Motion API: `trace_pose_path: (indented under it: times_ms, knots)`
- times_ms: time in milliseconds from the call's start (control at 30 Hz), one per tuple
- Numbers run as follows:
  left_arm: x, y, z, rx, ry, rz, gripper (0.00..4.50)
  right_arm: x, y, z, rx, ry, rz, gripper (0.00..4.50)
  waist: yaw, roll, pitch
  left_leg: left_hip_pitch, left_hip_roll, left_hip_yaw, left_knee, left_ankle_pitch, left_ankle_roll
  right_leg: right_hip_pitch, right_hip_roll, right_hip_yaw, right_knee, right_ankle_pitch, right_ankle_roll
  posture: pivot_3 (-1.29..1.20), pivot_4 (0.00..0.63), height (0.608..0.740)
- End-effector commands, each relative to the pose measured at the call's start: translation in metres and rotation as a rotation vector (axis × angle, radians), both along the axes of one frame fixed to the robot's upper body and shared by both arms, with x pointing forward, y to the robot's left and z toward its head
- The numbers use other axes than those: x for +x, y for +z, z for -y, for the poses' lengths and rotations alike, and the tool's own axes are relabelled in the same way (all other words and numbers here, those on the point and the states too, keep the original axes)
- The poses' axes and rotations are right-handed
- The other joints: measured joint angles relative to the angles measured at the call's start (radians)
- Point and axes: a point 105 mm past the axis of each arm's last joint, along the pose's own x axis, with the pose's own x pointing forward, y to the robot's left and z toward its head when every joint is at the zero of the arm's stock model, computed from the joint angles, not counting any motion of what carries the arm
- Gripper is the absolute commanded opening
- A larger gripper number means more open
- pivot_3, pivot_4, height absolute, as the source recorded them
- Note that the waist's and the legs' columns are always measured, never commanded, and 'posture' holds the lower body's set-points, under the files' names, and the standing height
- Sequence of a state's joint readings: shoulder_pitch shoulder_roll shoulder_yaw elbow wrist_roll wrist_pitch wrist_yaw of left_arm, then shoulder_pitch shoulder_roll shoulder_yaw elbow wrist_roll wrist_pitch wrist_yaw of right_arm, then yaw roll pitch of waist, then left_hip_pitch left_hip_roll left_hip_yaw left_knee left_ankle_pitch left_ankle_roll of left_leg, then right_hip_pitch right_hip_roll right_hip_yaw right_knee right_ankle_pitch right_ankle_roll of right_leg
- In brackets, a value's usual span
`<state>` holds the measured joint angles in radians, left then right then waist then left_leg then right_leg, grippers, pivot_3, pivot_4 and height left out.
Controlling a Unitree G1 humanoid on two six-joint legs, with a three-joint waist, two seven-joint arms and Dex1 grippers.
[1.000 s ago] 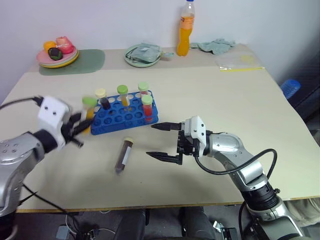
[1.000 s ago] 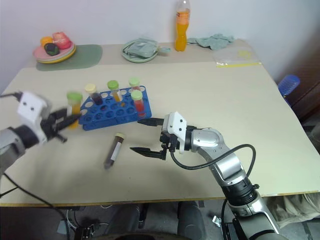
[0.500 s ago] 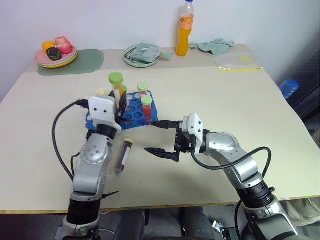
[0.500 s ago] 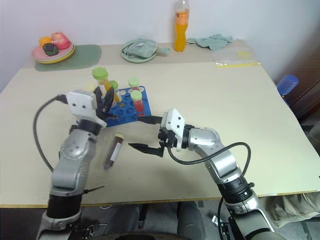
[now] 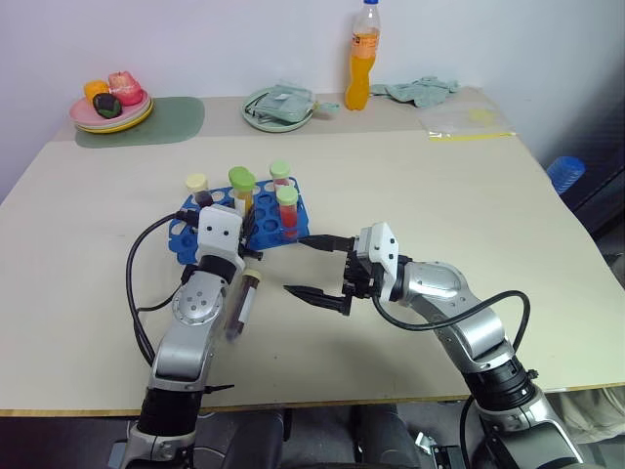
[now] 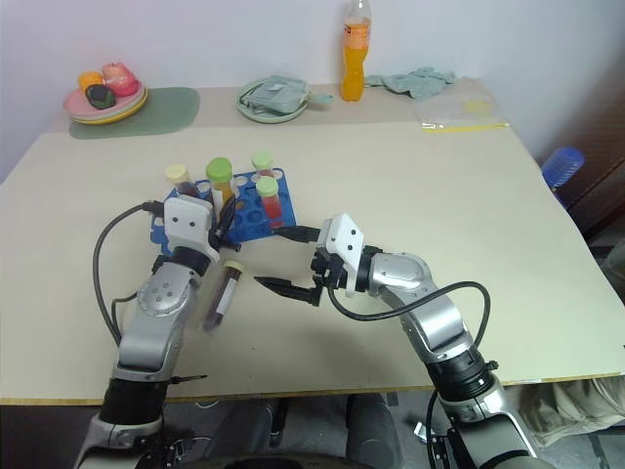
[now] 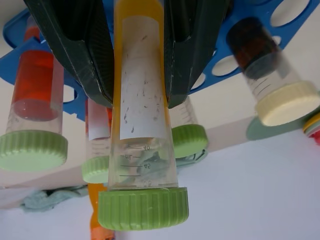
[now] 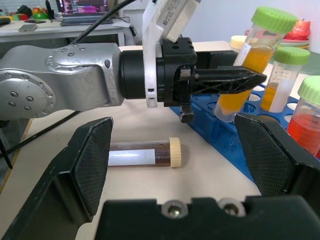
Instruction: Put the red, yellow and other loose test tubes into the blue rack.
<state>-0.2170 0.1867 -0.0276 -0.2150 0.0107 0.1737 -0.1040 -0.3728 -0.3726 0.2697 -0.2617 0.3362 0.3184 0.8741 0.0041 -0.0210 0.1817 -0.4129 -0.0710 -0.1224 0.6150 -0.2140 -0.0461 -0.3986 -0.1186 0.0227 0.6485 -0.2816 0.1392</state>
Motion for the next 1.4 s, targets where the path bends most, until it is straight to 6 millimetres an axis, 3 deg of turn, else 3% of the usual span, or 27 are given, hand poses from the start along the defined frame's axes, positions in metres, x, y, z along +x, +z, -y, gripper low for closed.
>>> trace_pose_path:
  times_ms: [33, 433, 600, 667, 700, 900, 1033, 1133, 1267, 1400]
  knots:
    - [0.002, -0.002, 0.008, 0.007, -0.032, 0.011, 0.78, -0.006, 0.014, -0.003, 0.034, 0.024, 0.050, 4.30, 0.000, 0.000, 0.000, 0.000, 0.000, 0.000, 0.000, 0.000, 0.000, 0.000, 0.000, 0.000, 0.000, 0.000, 0.000, 0.00, 0.150, 0.740]
    - [0.001, -0.015, 0.011, -0.110, -0.061, -0.001, 0.78, -0.006, 0.013, -0.003, 0.032, 0.022, 0.039, 4.30, 0.001, 0.000, 0.000, 0.000, 0.000, 0.000, 0.000, 0.000, 0.000, 0.001, 0.000, 0.000, 0.000, 0.000, 0.000, 0.00, 0.150, 0.740]
    - [-0.003, -0.010, 0.008, -0.139, -0.066, 0.022, 3.15, -0.007, 0.013, -0.003, 0.030, 0.024, 0.037, 4.30, 0.001, 0.000, 0.000, 0.000, 0.000, 0.000, 0.000, 0.000, 0.000, 0.001, 0.000, 0.000, 0.000, 0.000, 0.000, 0.00, 0.150, 0.740]
    - [-0.008, 0.002, 0.005, -0.154, -0.075, 0.067, 4.20, -0.007, 0.013, -0.003, 0.029, 0.025, 0.037, 4.30, 0.001, 0.000, 0.000, 0.000, 0.000, 0.000, 0.000, 0.000, 0.000, 0.001, 0.000, 0.000, 0.000, 0.000, 0.000, 0.00, 0.150, 0.740]
    - [-0.012, 0.011, 0.004, -0.173, -0.088, 0.087, 4.45, -0.007, 0.013, -0.003, 0.028, 0.025, 0.038, 4.30, 0.000, 0.000, 0.000, 0.000, 0.000, 0.000, 0.000, 0.000, 0.000, 0.001, 0.000, 0.000, 0.000, 0.000, 0.000, 0.00, 0.150, 0.740]
    - [-0.041, 0.054, -0.012, -0.139, -0.164, 0.133, 4.45, -0.007, 0.013, 0.000, 0.024, 0.022, 0.034, 4.30, -0.017, 0.000, 0.000, 0.001, 0.001, -0.001, -0.001, 0.000, 0.000, 0.000, 0.000, 0.000, 0.000, 0.000, 0.000, 0.00, 0.150, 0.740]
    - [-0.058, 0.065, -0.011, -0.173, -0.289, -0.013, 4.45, -0.006, 0.013, 0.002, 0.018, 0.023, 0.033, 4.30, -0.018, 0.000, 0.000, 0.001, 0.000, -0.002, -0.001, 0.000, 0.000, 0.001, 0.000, 0.000, 0.000, 0.000, 0.000, 0.00, 0.150, 0.740]
    - [-0.070, 0.057, -0.007, -0.154, -0.361, -0.217, 4.45, -0.006, 0.012, 0.003, 0.011, 0.029, 0.031, 4.30, -0.018, 0.000, 0.000, 0.001, 0.001, -0.005, 0.000, 0.000, 0.000, 0.001, 0.001, 0.000, 0.001, 0.000, 0.000, 0.00, 0.150, 0.740]
    - [-0.081, 0.016, -0.013, 0.131, -0.280, -0.641, 4.45, -0.006, 0.011, 0.001, 0.008, 0.051, 0.027, 4.30, -0.018, 0.000, 0.000, 0.002, 0.000, -0.006, 0.000, 0.000, 0.000, 0.002, 0.001, -0.001, 0.001, -0.001, 0.000, 0.00, 0.150, 0.740]
    - [-0.078, -0.009, -0.023, 0.213, -0.257, -0.916, 4.45, -0.006, 0.011, -0.002, 0.008, 0.065, 0.030, 4.30, -0.022, 0.000, 0.000, 0.003, 0.000, -0.007, 0.000, 0.000, 0.000, 0.003, 0.002, -0.001, 0.001, -0.001, 0.000, 0.00, 0.150, 0.740]
